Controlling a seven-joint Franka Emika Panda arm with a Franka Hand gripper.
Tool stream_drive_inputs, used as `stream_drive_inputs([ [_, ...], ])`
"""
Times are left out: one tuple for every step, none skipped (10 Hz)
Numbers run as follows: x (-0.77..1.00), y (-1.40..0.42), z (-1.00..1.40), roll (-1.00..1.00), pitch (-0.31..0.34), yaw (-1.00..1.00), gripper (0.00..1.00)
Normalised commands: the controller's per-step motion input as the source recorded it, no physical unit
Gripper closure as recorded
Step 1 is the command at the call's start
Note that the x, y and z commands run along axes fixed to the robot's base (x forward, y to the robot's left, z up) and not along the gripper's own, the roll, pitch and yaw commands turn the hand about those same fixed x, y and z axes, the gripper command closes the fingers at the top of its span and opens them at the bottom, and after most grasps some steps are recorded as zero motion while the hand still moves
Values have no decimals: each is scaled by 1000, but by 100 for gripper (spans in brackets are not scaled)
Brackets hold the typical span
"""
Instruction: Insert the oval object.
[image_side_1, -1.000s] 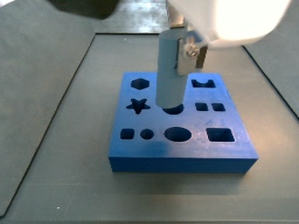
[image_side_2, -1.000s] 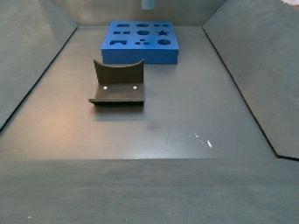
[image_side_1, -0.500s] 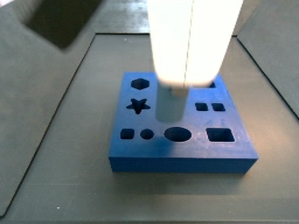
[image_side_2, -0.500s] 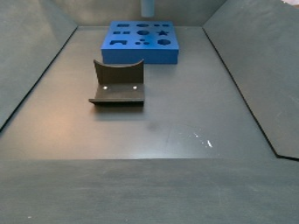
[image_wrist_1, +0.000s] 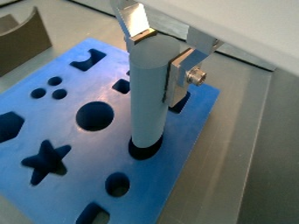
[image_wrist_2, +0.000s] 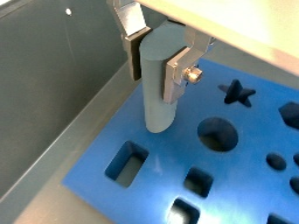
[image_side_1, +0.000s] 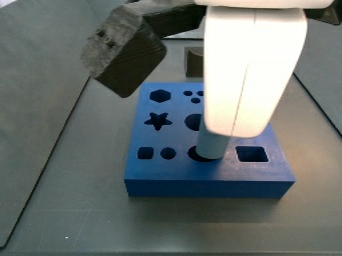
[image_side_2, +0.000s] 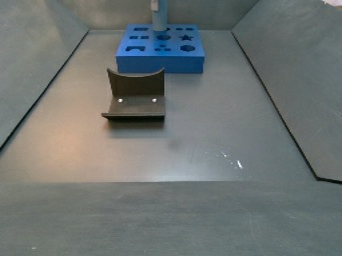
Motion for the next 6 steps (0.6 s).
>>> stream_drive_inputs([
  [-20, 0, -486, 0, 0, -54, 100],
  [-254, 0, -357, 0, -27, 0, 100],
  [-249, 0, -237, 0, -26, 0, 100],
  [-249, 0, -166, 0, -59, 57, 100],
  [-20, -37, -217, 0, -16, 80, 100],
  [0, -83, -269, 0, 0, 9, 100],
])
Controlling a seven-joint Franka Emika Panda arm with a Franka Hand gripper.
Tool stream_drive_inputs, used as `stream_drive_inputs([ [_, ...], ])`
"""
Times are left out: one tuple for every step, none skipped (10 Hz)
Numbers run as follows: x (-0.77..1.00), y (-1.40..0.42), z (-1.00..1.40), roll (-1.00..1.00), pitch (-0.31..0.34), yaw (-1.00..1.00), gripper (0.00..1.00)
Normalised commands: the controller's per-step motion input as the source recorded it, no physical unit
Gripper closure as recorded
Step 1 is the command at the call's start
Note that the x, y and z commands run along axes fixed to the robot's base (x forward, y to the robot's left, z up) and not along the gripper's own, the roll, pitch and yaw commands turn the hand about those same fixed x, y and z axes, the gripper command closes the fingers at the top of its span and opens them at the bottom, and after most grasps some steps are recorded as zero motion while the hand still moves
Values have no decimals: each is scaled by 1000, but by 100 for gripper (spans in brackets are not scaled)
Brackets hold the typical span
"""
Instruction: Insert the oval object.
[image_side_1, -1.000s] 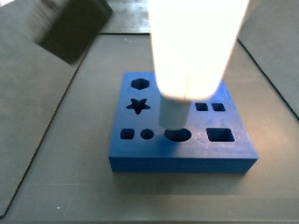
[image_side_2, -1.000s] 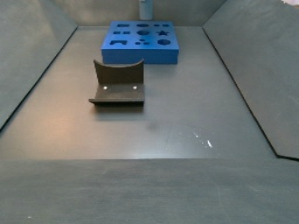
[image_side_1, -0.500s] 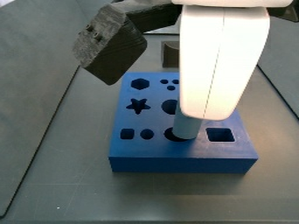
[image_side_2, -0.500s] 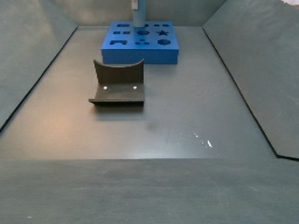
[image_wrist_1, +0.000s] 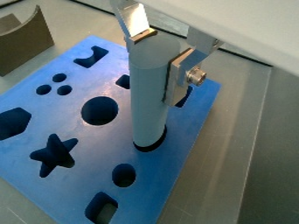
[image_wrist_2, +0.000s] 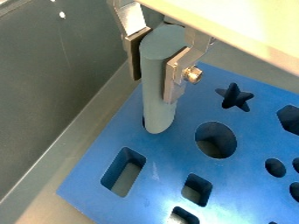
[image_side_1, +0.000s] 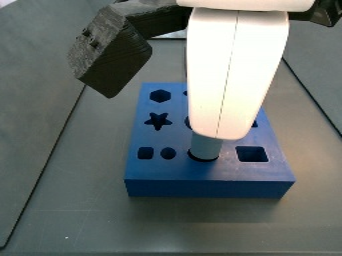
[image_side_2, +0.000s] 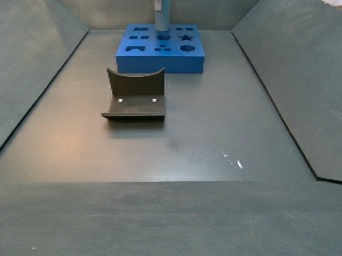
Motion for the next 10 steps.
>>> stream_drive_inputs([
  [0, -143, -266, -20, 0, 0, 100],
  [0, -134, -280, -26, -3, 0, 100],
  [-26, -74, -209, 4, 0, 0, 100],
  [0, 0, -357, 69, 0, 0, 100],
  [43, 0, -440, 141, 0, -17, 100],
  [51, -3, -449, 141, 0, -26, 100],
  [66, -17, -437, 133, 0, -26, 100],
  [57, -17, -406, 127, 0, -26, 100],
  [17, -20, -297, 76, 0, -14, 100],
  [0, 0, -109, -60, 0, 0, 100],
])
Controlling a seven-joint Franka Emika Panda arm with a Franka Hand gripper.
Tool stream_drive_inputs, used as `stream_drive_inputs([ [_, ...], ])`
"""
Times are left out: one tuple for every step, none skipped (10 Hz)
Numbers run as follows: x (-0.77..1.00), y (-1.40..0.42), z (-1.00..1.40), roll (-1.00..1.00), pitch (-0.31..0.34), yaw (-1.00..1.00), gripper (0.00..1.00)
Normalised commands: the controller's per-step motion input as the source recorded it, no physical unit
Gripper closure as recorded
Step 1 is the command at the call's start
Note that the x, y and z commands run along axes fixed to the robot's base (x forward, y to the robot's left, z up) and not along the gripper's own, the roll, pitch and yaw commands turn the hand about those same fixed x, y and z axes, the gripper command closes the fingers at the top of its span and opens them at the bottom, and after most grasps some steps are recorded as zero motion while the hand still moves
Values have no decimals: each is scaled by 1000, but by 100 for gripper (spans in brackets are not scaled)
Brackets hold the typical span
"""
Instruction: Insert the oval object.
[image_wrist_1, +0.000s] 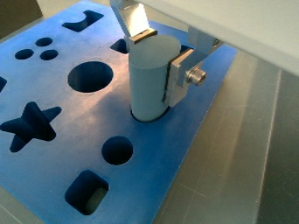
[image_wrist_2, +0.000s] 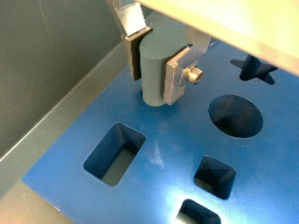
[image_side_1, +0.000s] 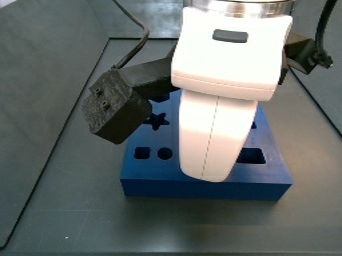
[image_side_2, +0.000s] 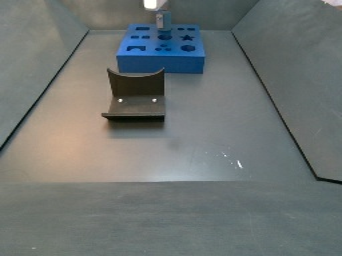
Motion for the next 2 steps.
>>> stream_drive_inputs([
  [0, 0, 0, -14, 0, 0, 100],
  [0, 0, 0, 0, 0, 0, 100],
])
